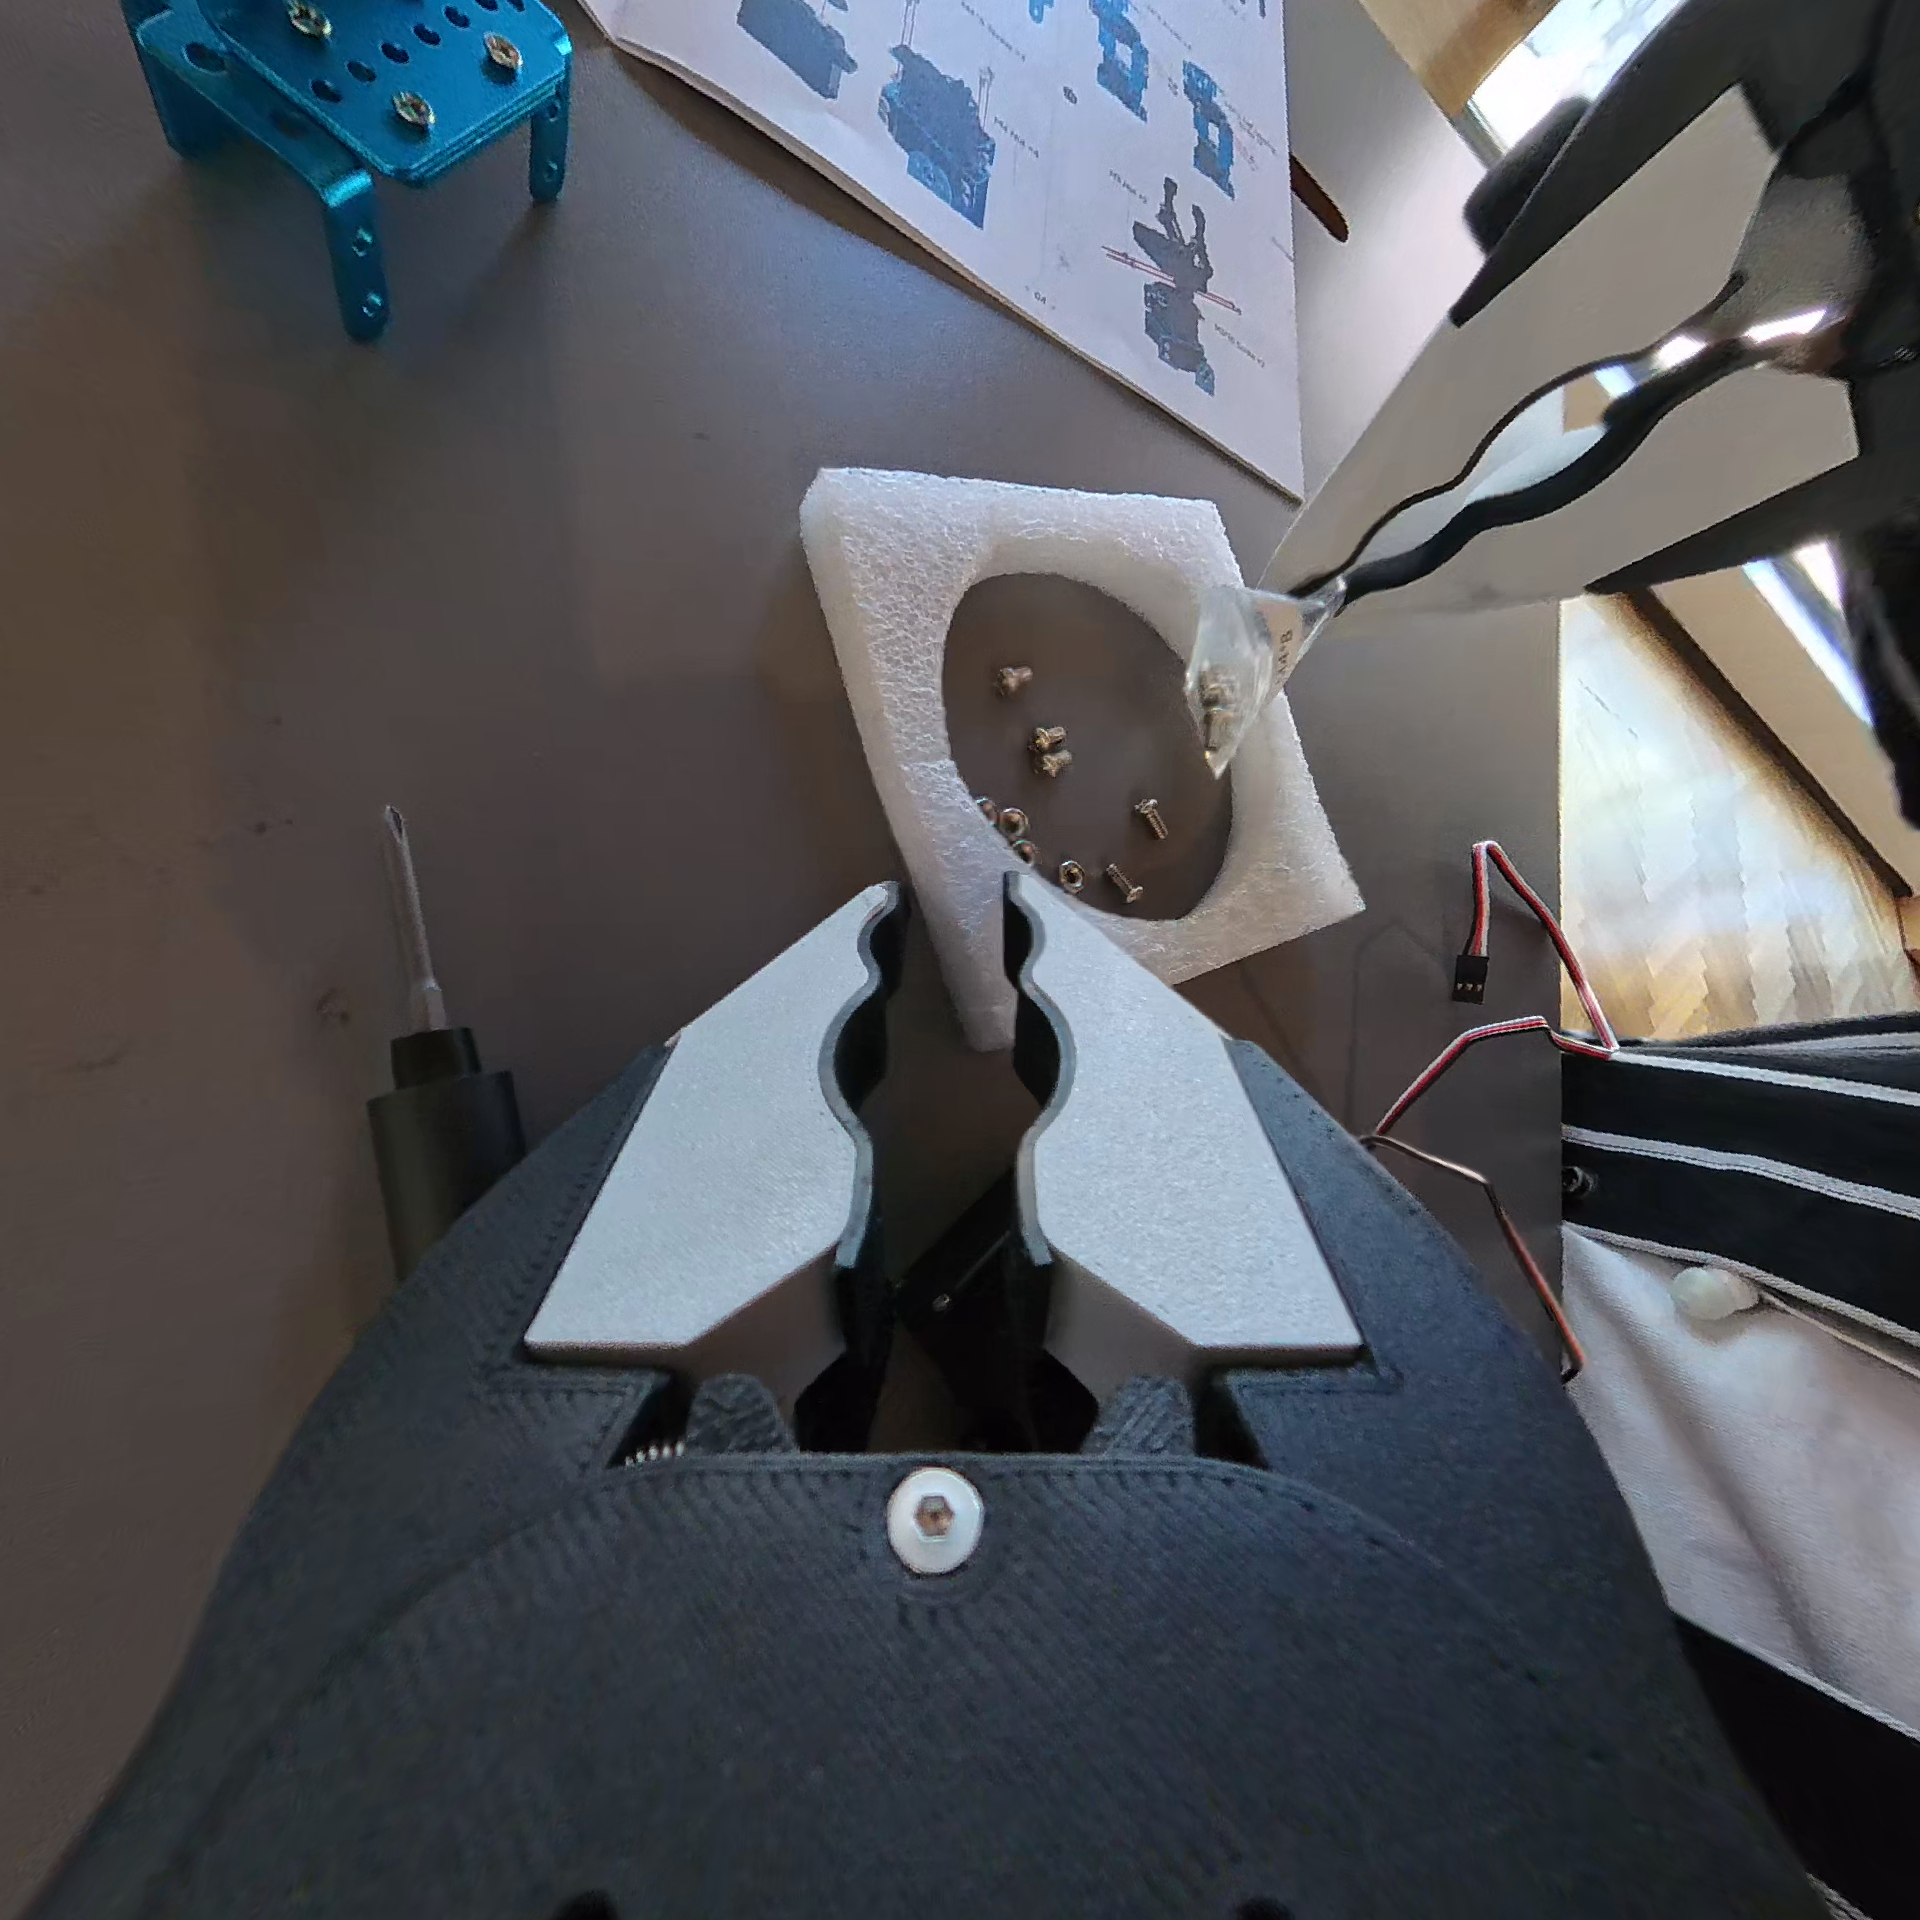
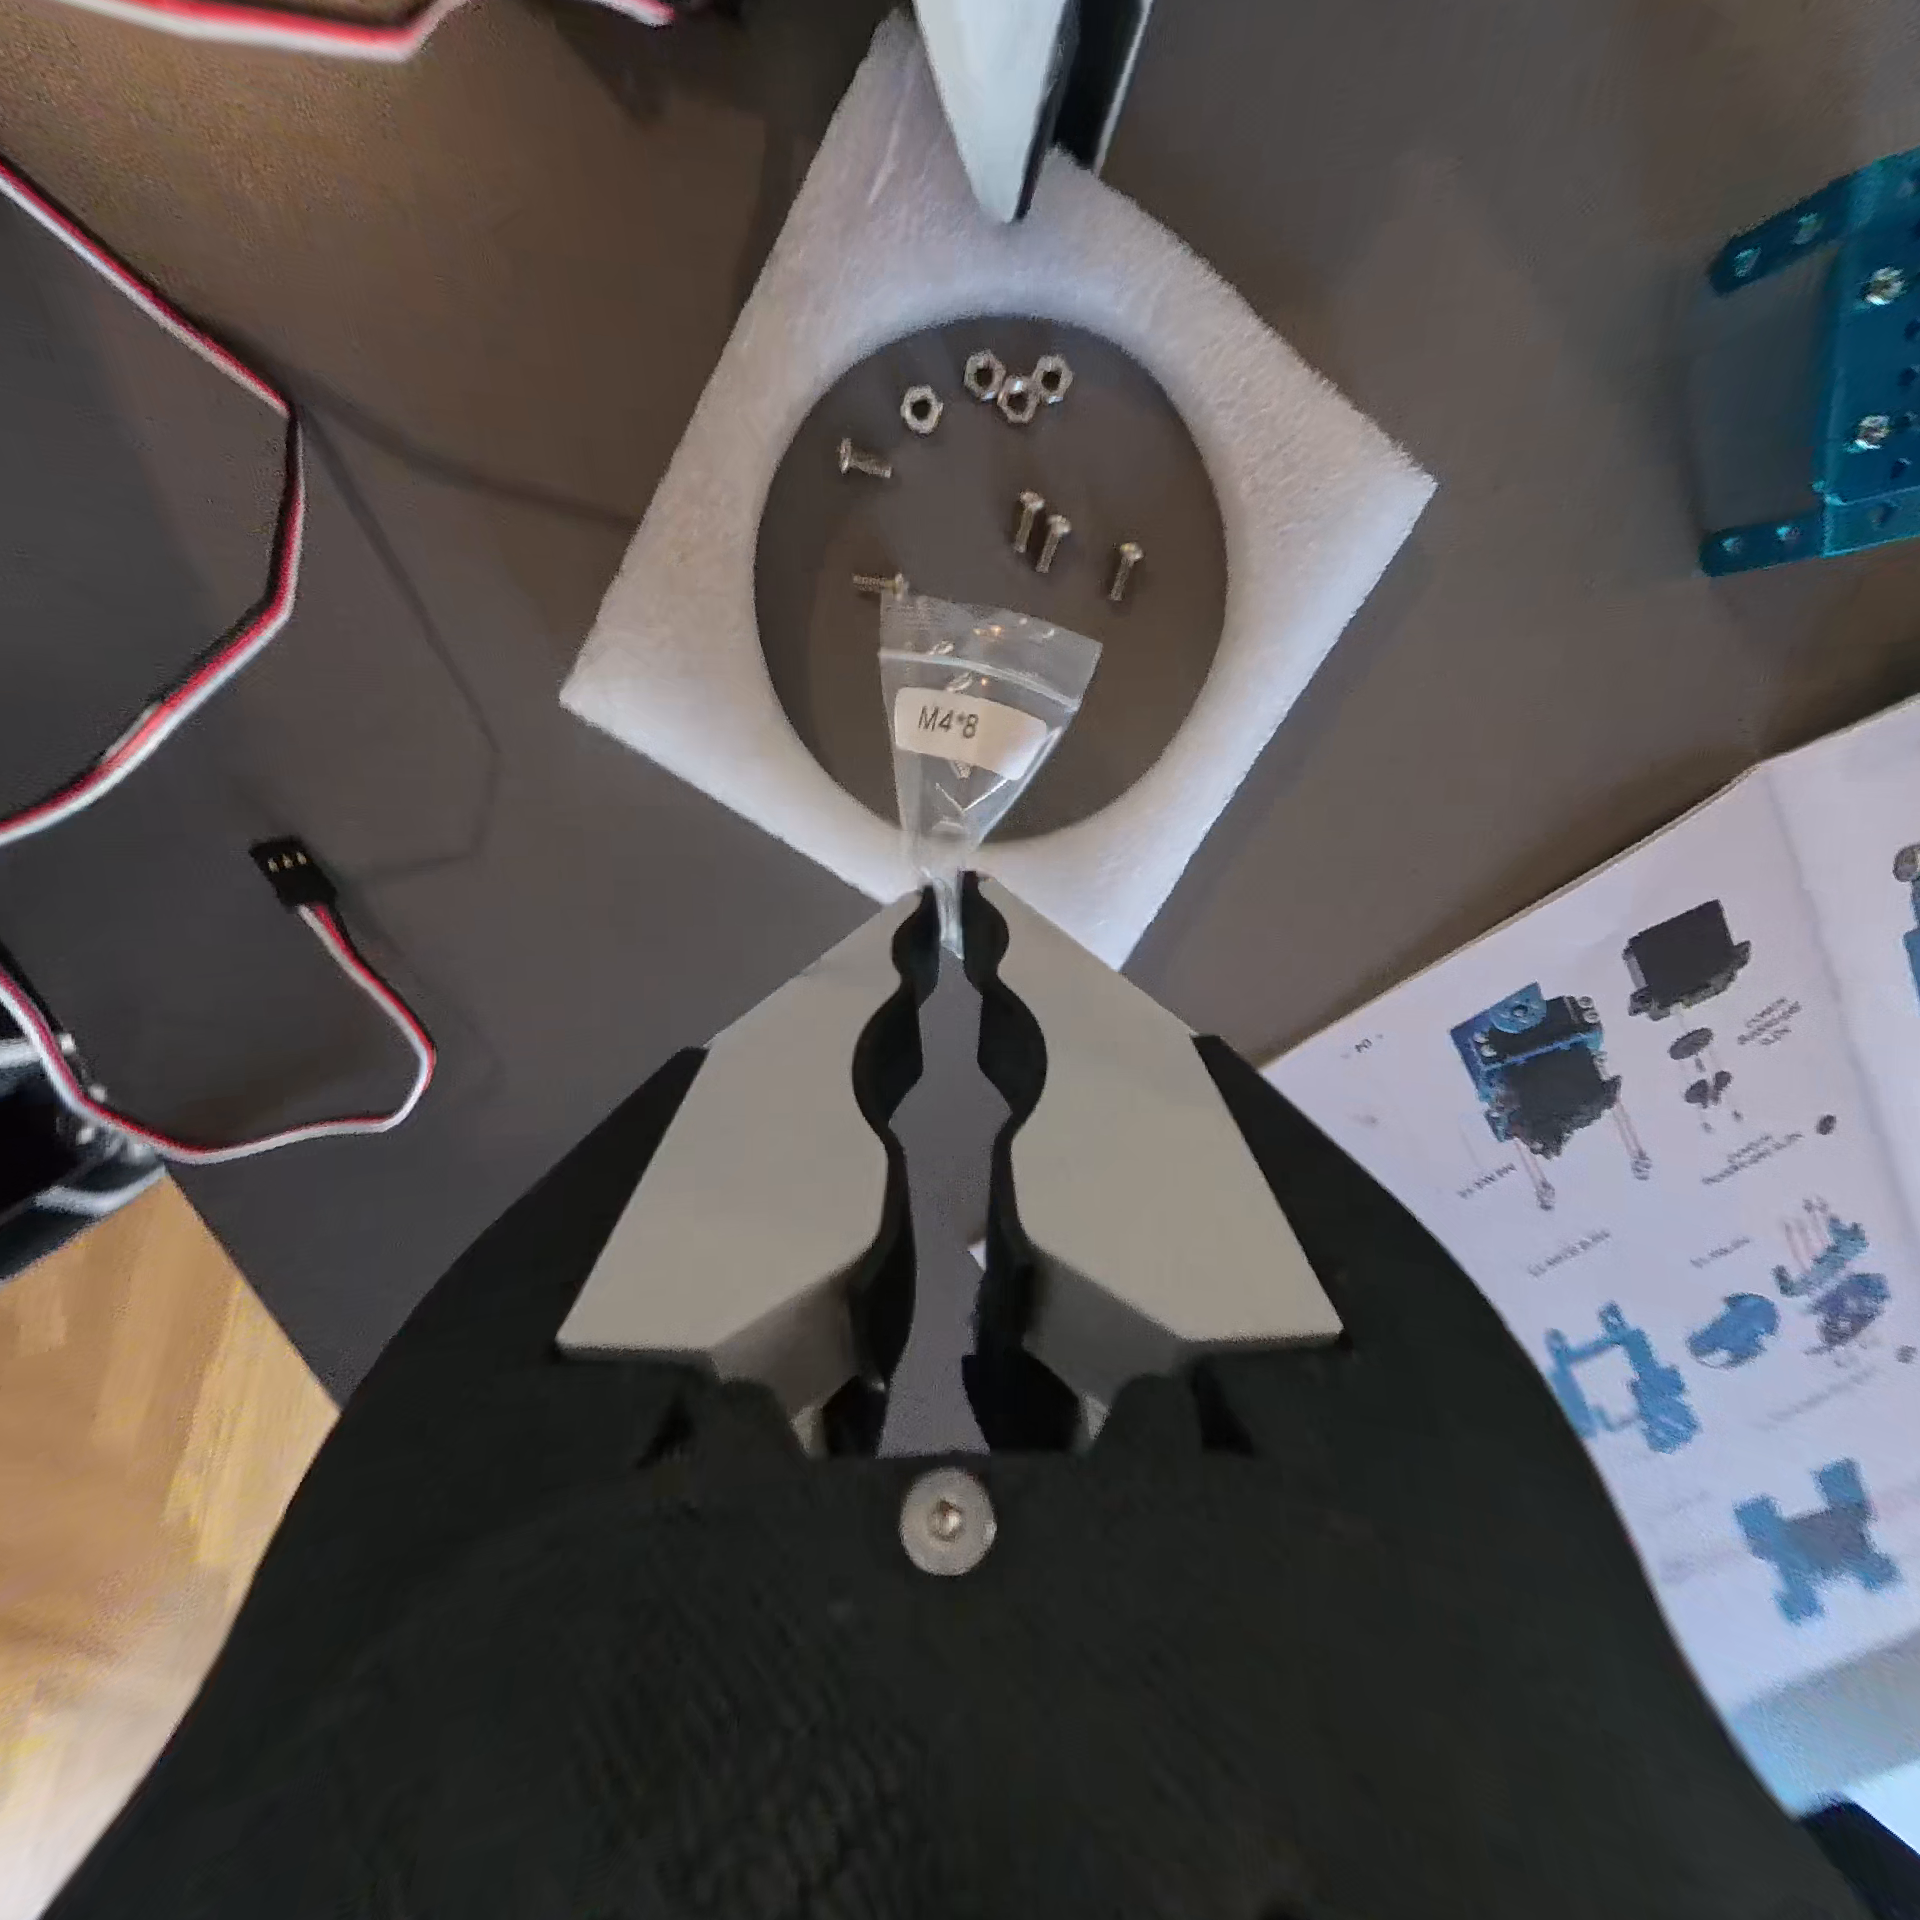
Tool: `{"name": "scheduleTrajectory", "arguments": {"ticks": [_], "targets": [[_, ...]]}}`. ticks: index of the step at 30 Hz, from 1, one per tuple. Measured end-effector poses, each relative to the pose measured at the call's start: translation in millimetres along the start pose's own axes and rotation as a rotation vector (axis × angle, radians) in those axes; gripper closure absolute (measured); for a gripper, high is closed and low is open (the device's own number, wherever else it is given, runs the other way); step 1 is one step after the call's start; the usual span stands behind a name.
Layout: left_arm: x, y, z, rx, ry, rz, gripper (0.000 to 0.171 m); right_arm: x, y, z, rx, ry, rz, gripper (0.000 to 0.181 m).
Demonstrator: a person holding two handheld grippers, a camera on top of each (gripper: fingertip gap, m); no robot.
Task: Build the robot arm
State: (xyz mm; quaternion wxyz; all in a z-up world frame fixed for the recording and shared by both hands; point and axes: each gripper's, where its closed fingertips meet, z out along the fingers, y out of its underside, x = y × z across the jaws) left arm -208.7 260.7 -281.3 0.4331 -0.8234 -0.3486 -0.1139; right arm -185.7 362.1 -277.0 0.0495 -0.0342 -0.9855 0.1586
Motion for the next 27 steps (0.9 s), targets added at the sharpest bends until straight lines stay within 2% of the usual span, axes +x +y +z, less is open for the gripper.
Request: {"name": "scheduleTrajectory", "arguments": {"ticks": [6, 11, 14, 16, 19, 21, 24, 27], "targets": [[9.7, -23.8, -22.1, 0.156, 0.026, 0.027, 0.141, 2.3, -24.0, -8.9, 0.323, 0.122, 0.122, 0.178], [52.0, -49.6, -55.1, 0.373, 0.233, -0.002, 0.147, 8.9, -57.7, -35.4, 0.620, 0.250, 0.246, 0.178], [65.9, -50.5, -60.3, 0.391, 0.248, 0.023, 0.147, 8.2, -76.9, -48.9, 0.766, 0.300, 0.280, 0.179], [71.6, -52.3, -59.5, 0.383, 0.228, 0.042, 0.148, 2.4, -85.8, -47.0, 0.797, 0.253, 0.313, 0.178], [90.4, -61.2, -63.5, 0.400, 0.262, 0.068, 0.154, -3.3, -98.7, -54.2, 0.831, 0.275, 0.301, 0.178], [88.1, -63.3, -63.6, 0.392, 0.200, 0.078, 0.161, -6.7, -103.7, -57.7, 0.849, 0.276, 0.300, 0.178], [93.0, -64.9, -67.0, 0.397, 0.195, 0.093, 0.171, -13.1, -109.3, -60.0, 0.872, 0.256, 0.301, 0.177], [88.1, -60.0, -68.9, 0.373, 0.146, 0.115, 0.171, -13.0, -102.7, -55.8, 0.815, 0.255, 0.290, 0.157]]}}
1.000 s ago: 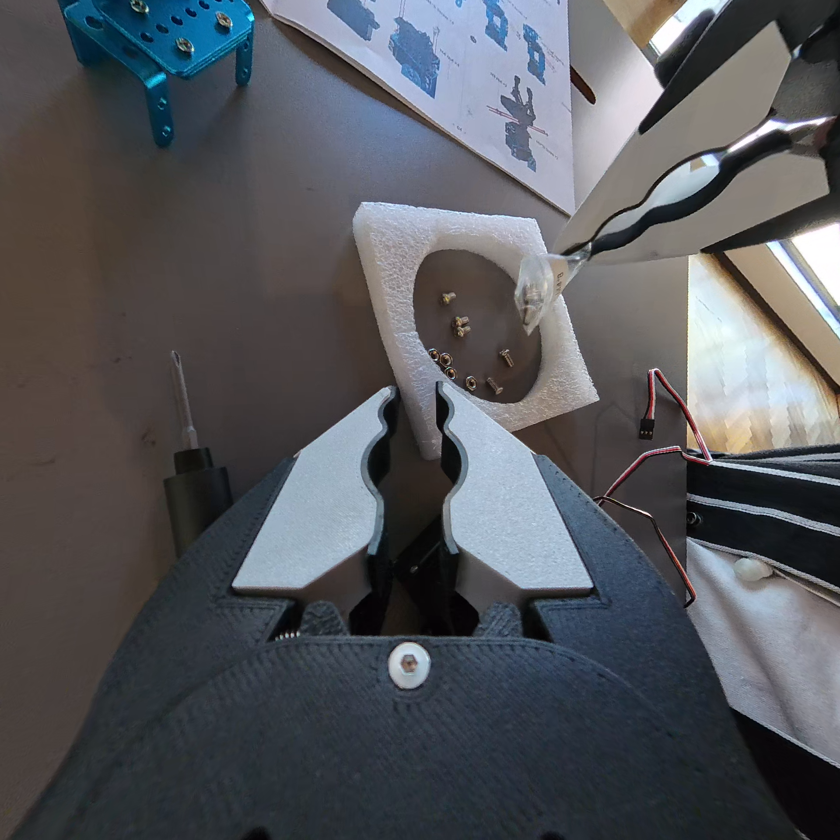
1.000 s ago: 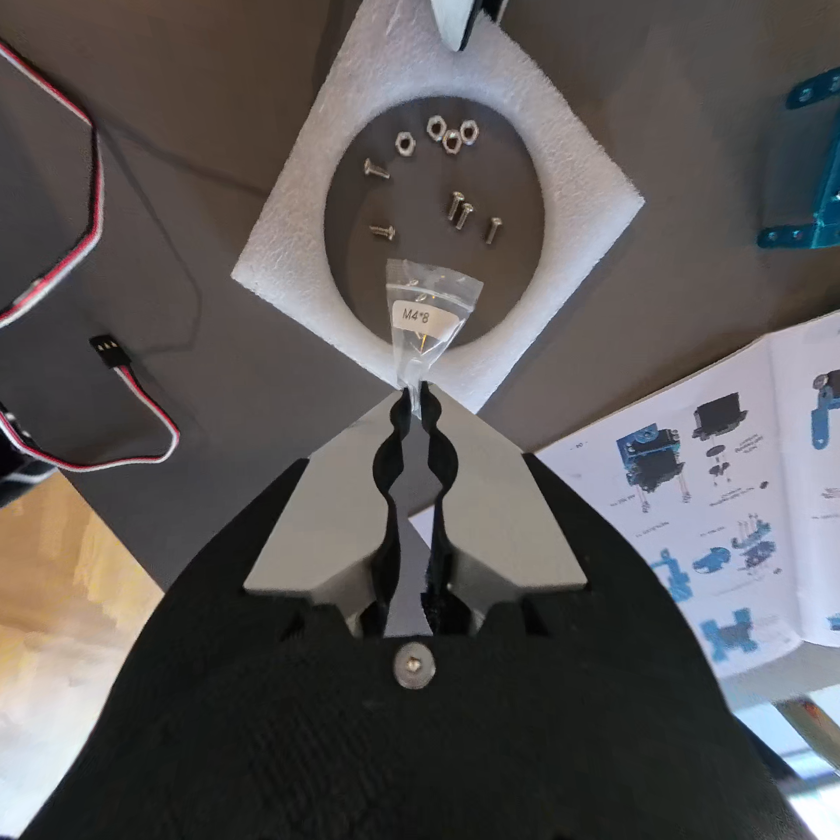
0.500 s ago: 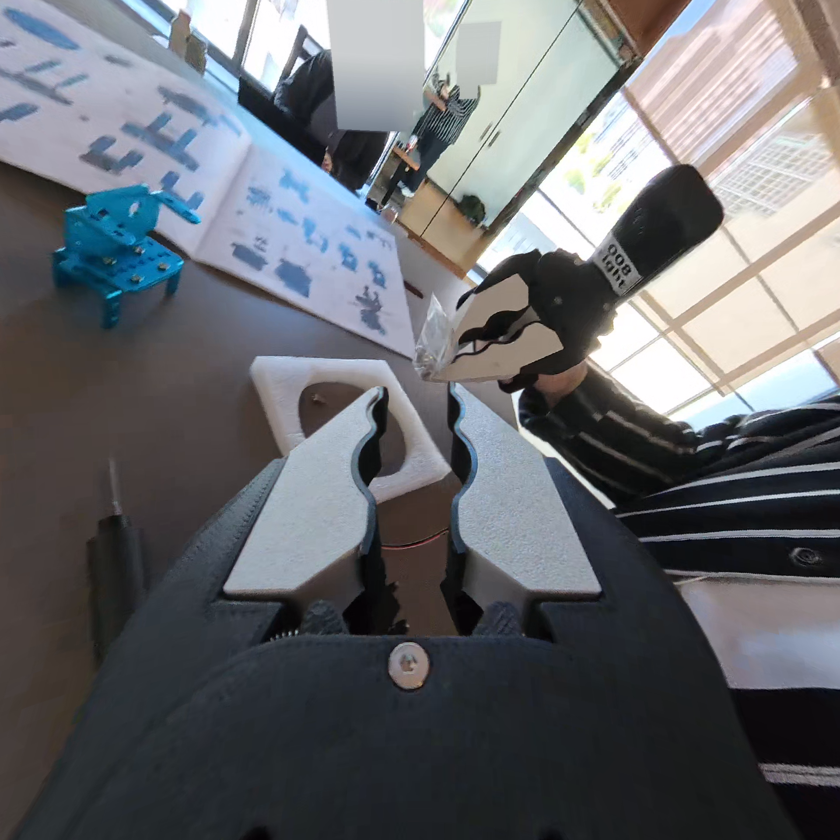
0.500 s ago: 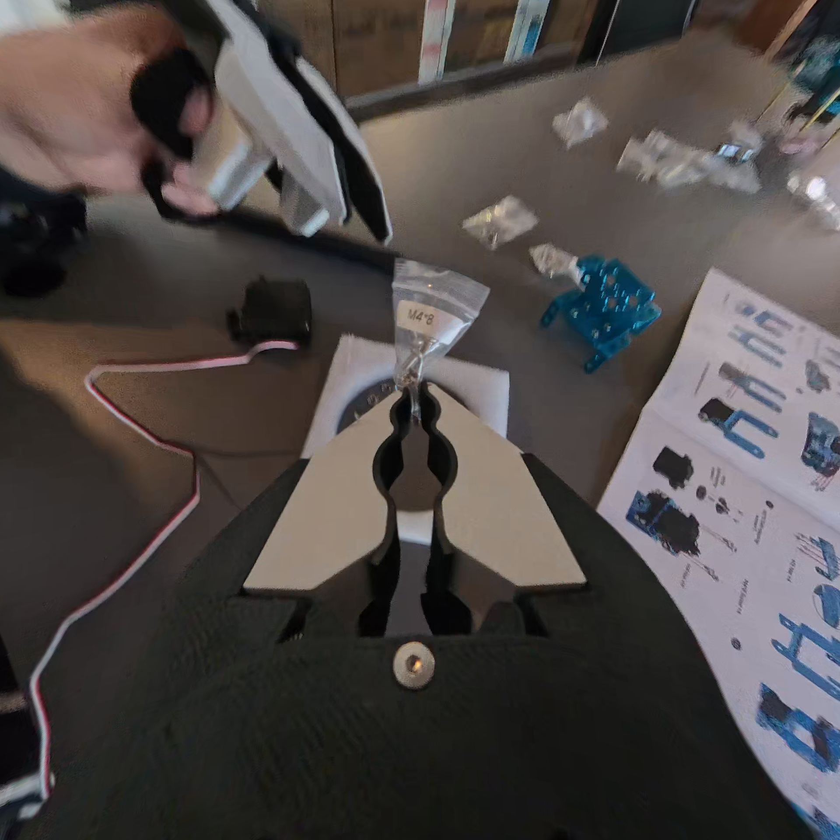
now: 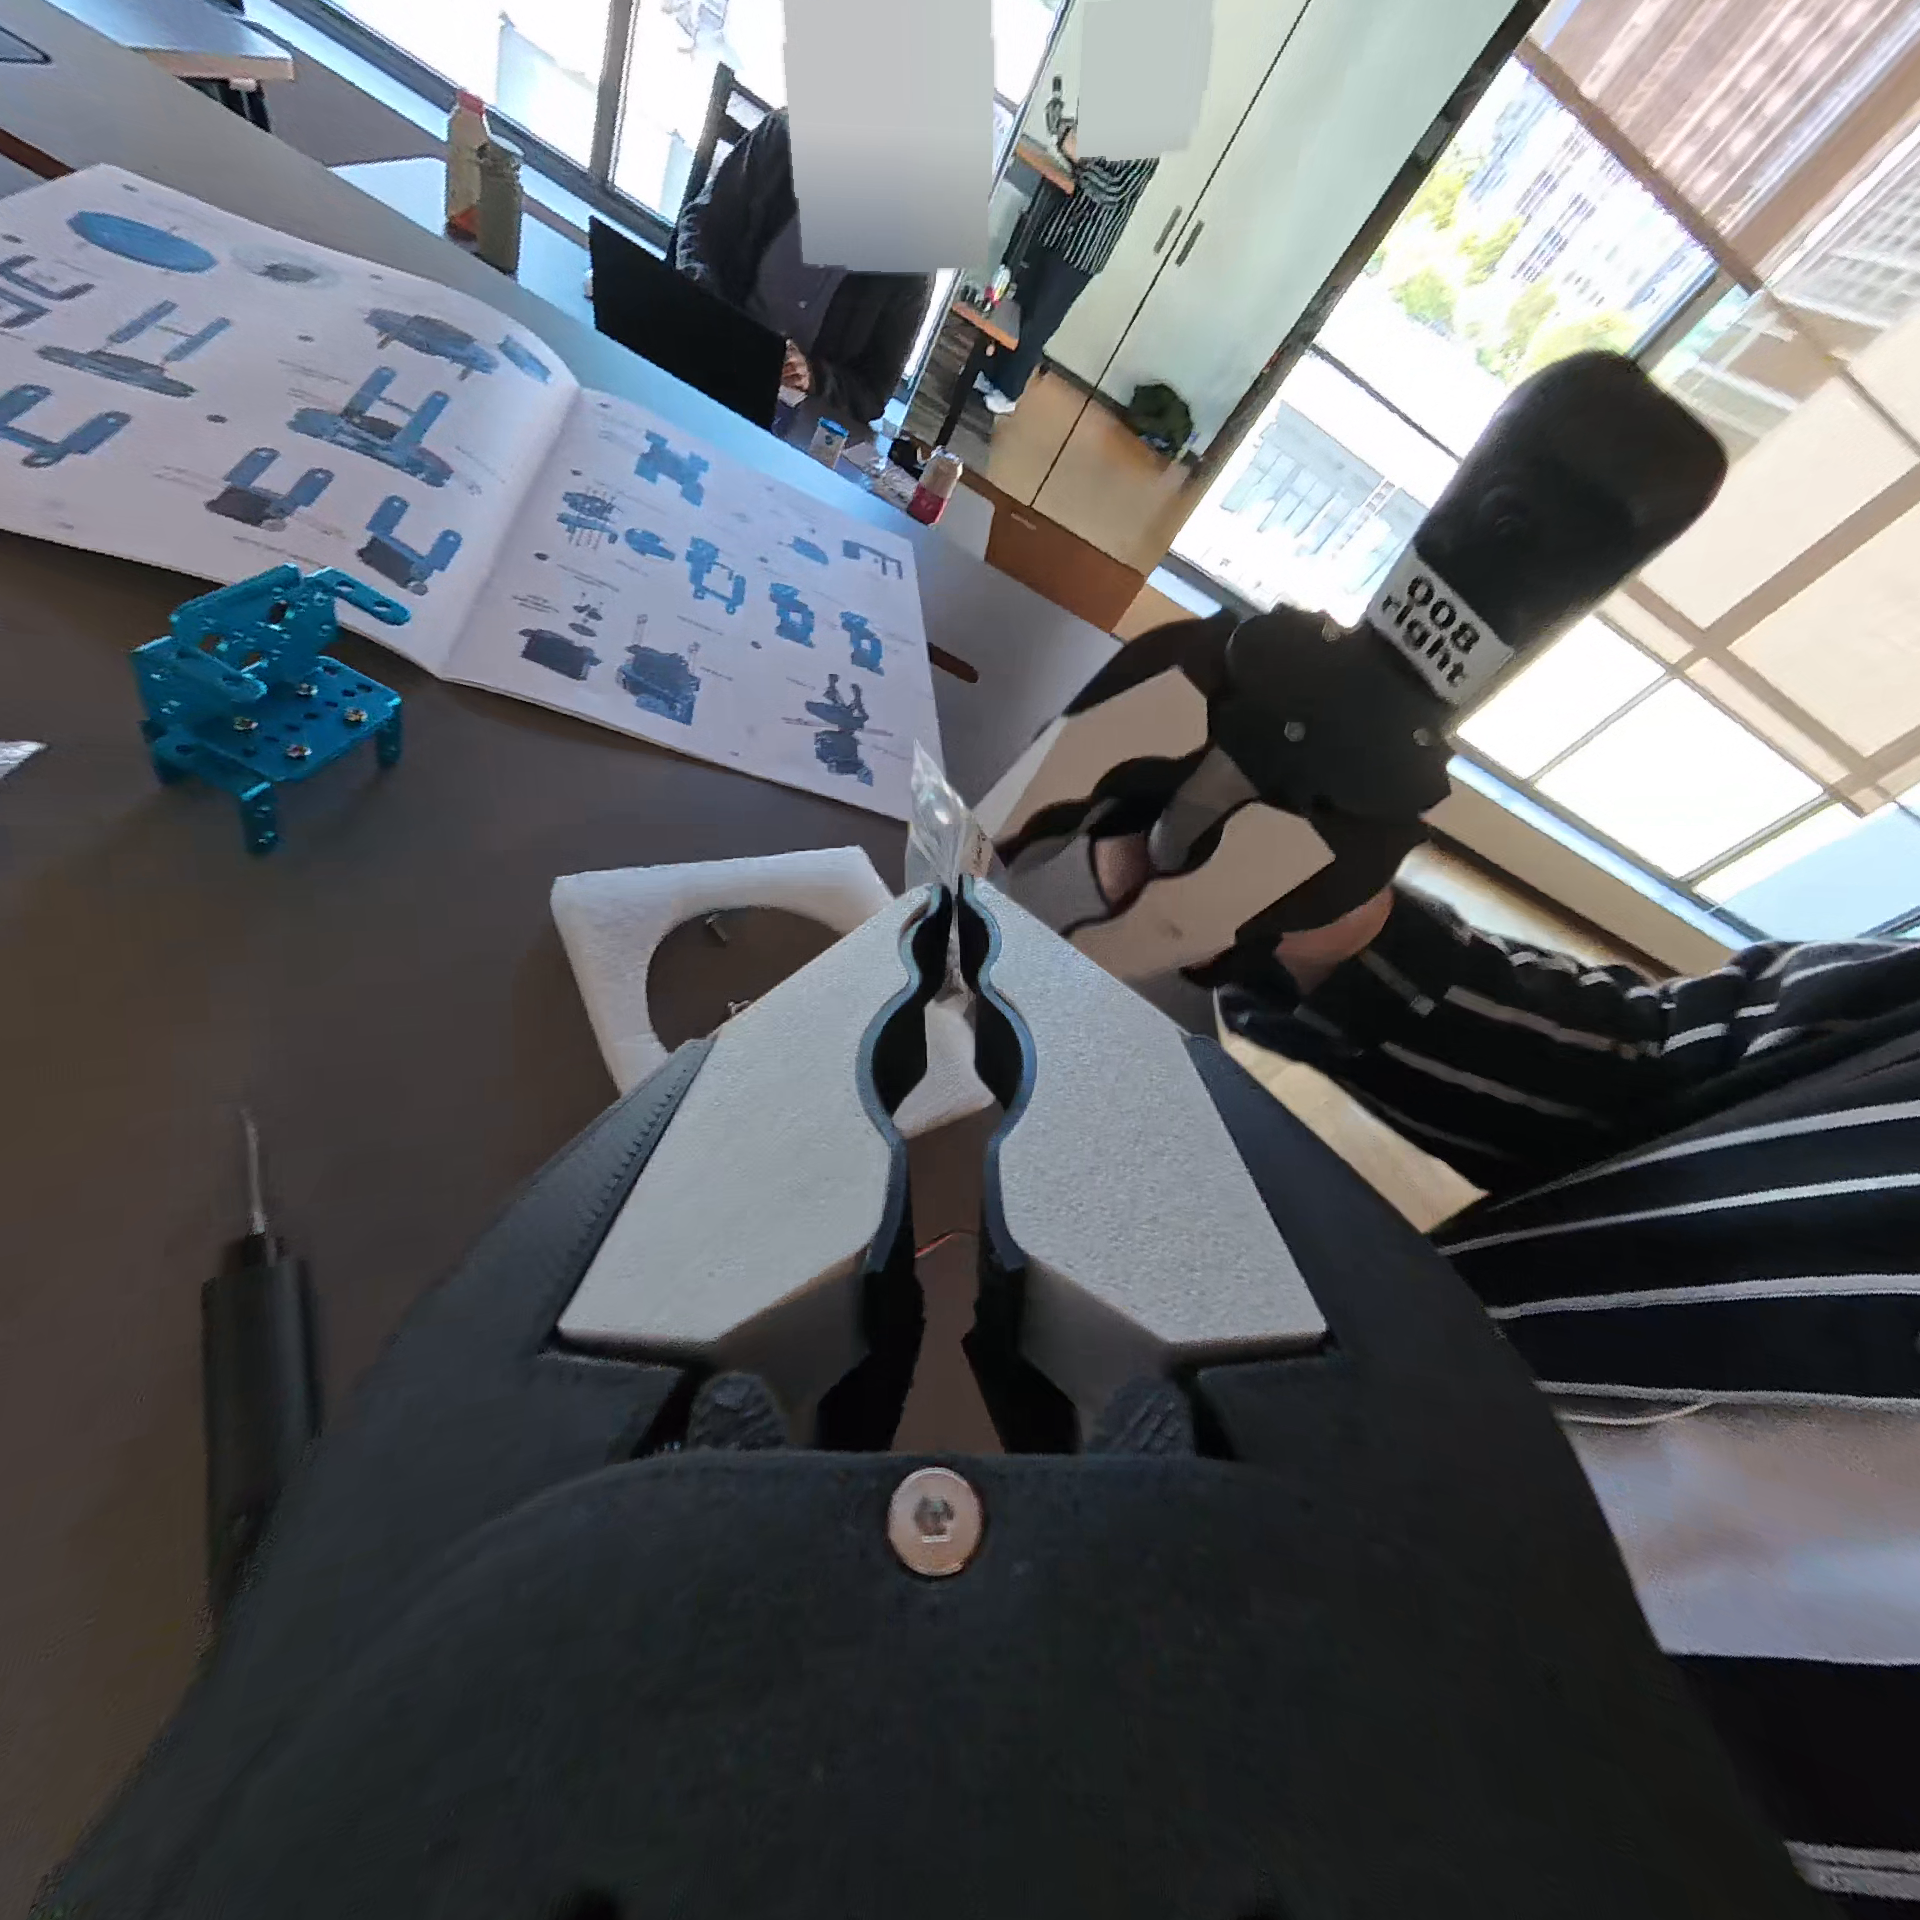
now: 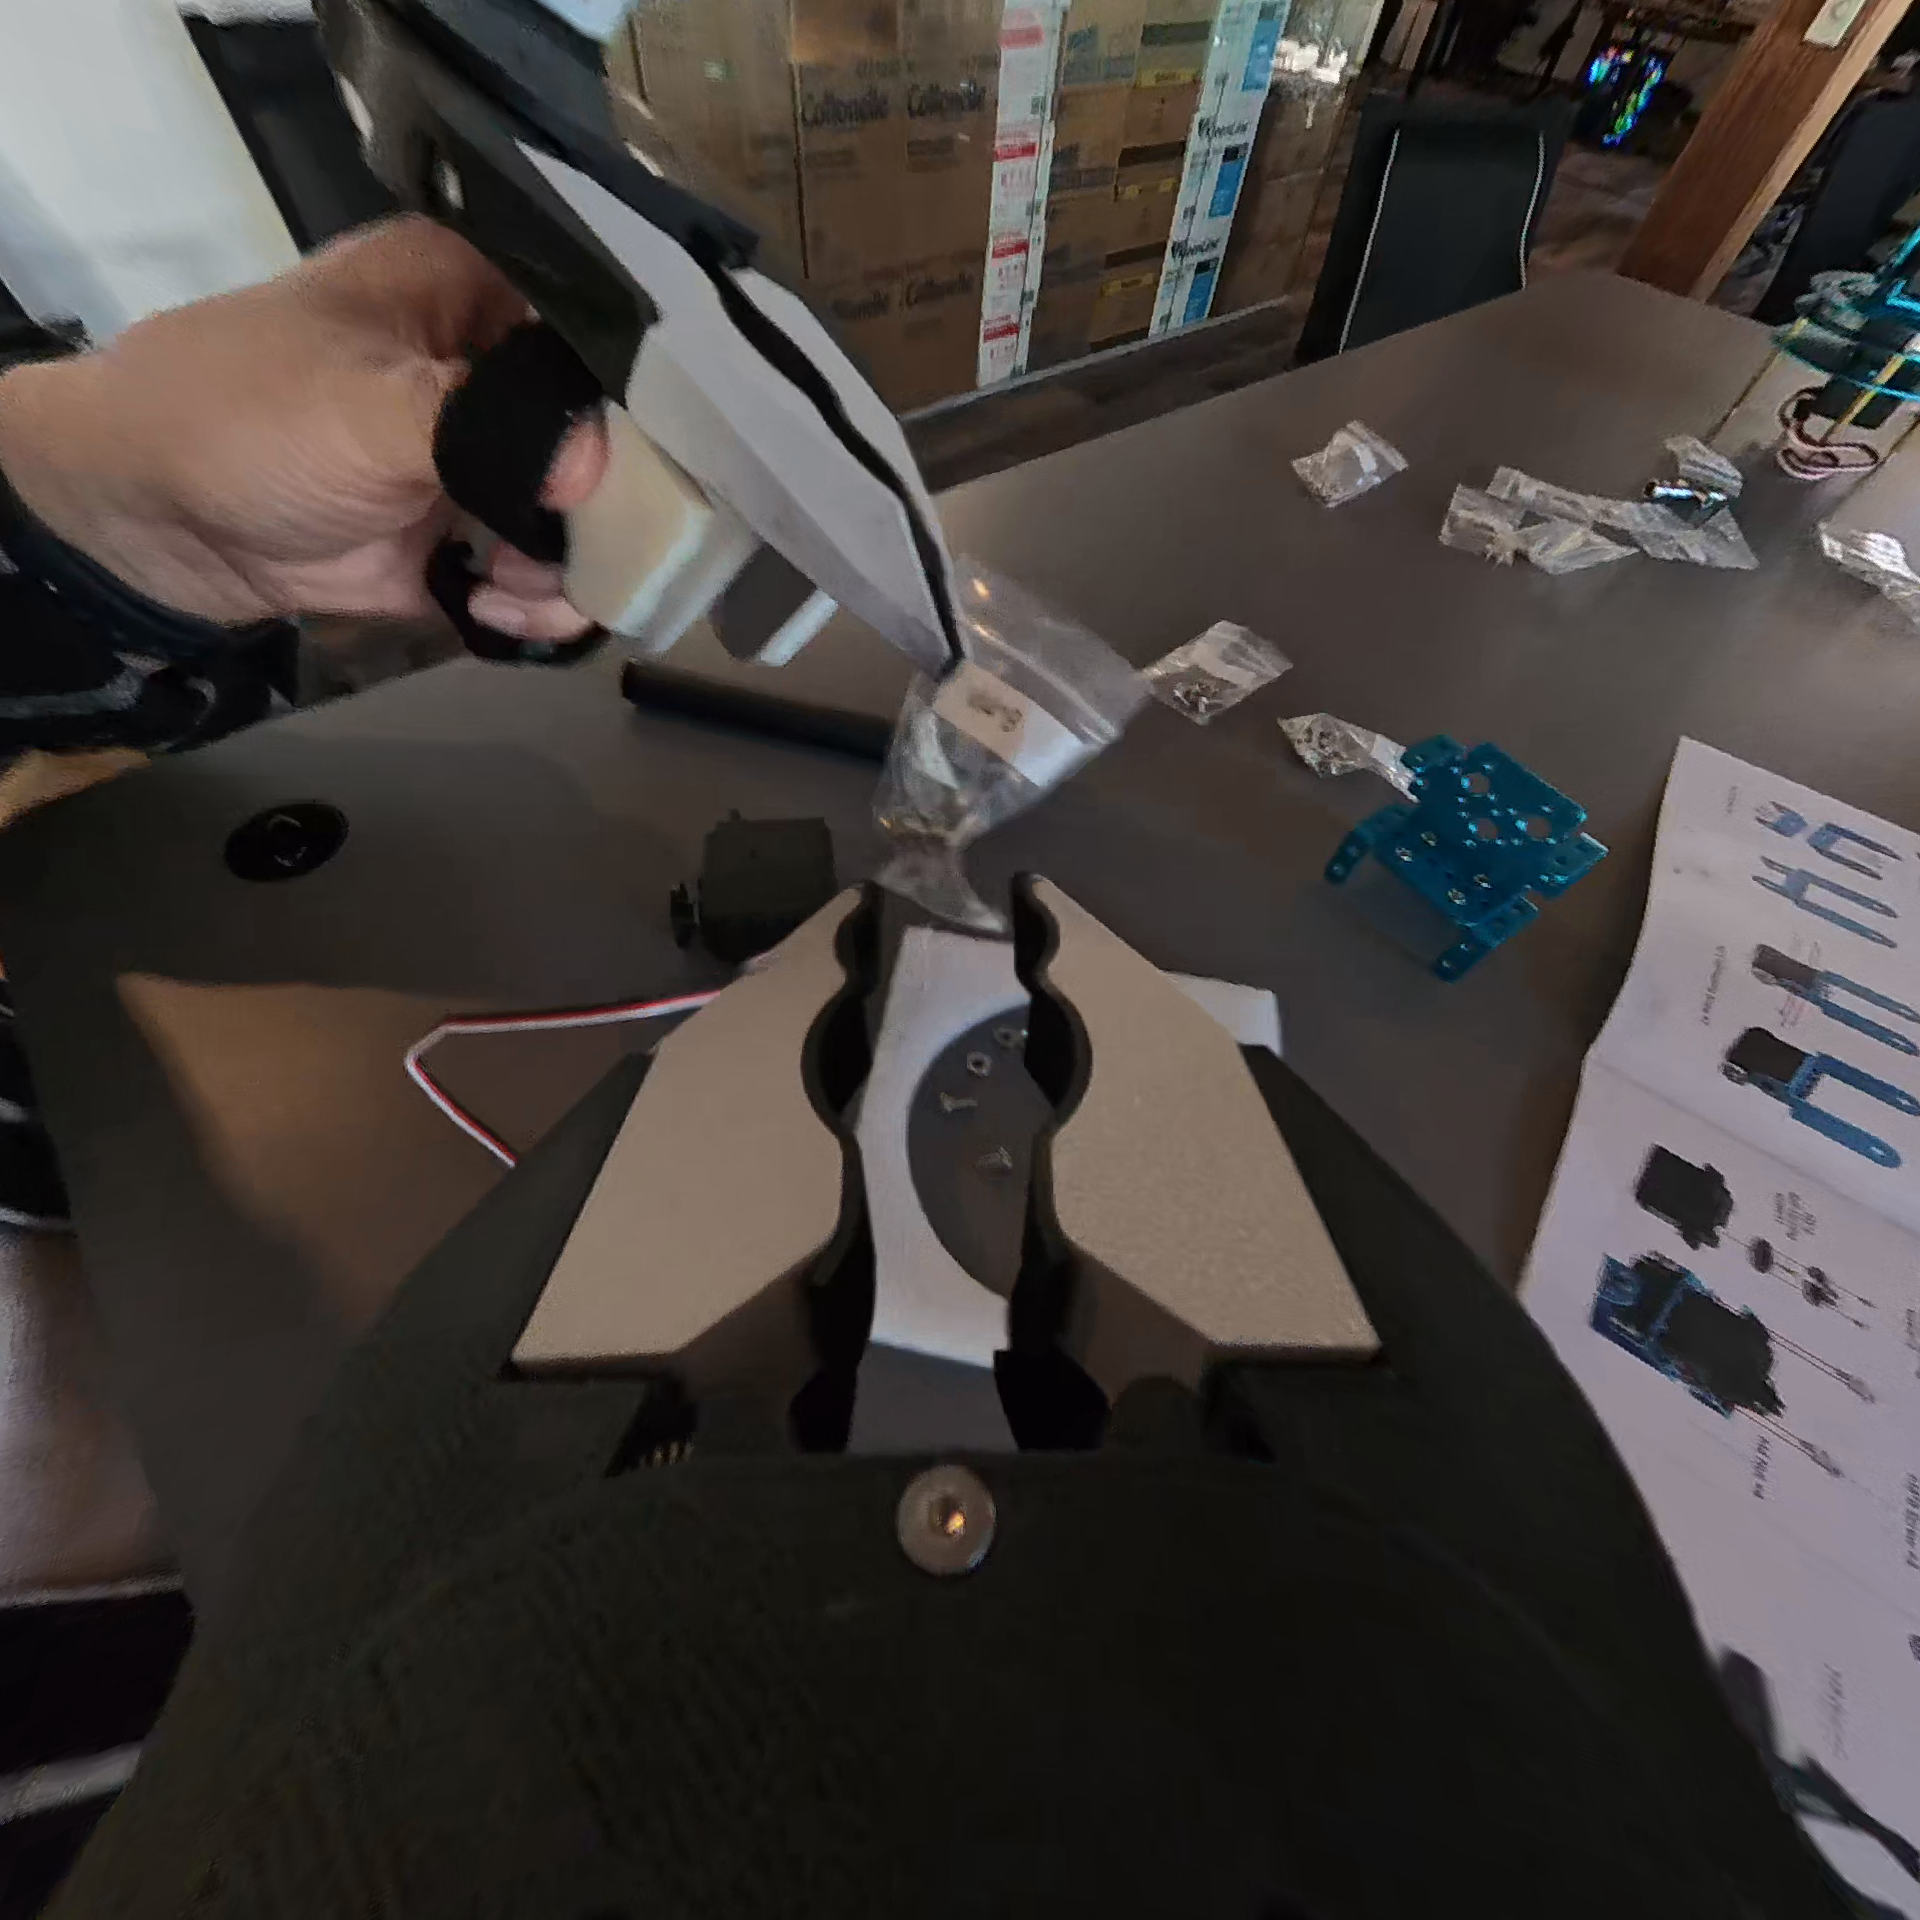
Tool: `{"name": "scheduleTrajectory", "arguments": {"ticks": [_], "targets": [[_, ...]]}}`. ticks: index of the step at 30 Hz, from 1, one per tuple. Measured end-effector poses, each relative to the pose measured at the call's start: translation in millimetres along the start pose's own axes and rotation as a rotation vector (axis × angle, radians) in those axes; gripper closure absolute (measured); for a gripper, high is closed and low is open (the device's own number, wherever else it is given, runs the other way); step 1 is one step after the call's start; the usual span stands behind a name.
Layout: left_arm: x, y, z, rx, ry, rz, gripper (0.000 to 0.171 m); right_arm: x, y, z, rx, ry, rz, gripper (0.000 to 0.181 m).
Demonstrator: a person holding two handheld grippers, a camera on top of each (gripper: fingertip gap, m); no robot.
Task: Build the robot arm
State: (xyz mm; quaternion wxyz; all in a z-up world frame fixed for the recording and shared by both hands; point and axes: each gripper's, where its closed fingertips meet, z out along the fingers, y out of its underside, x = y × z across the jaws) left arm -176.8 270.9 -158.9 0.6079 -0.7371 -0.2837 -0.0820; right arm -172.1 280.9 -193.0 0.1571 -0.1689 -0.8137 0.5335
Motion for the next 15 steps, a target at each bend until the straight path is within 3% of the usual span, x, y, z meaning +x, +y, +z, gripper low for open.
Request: {"name": "scheduleTrajectory", "arguments": {"ticks": [6, 9, 15], "targets": [[-17.6, 10.9, -19.6, -0.032, -0.075, 0.084, 0.171, 46.0, 44.7, -13.2, -0.254, 0.007, -0.042, 0.159], [-24.7, 18.2, -28.1, -0.057, -0.093, 0.108, 0.171, 54.6, 75.3, -6.1, -0.462, -0.017, -0.078, 0.160], [-28.6, 26.6, -45.3, -0.064, -0.066, 0.115, 0.171, 36.8, 83.5, 18.2, -0.537, -0.153, -0.087, 0.167]]}}
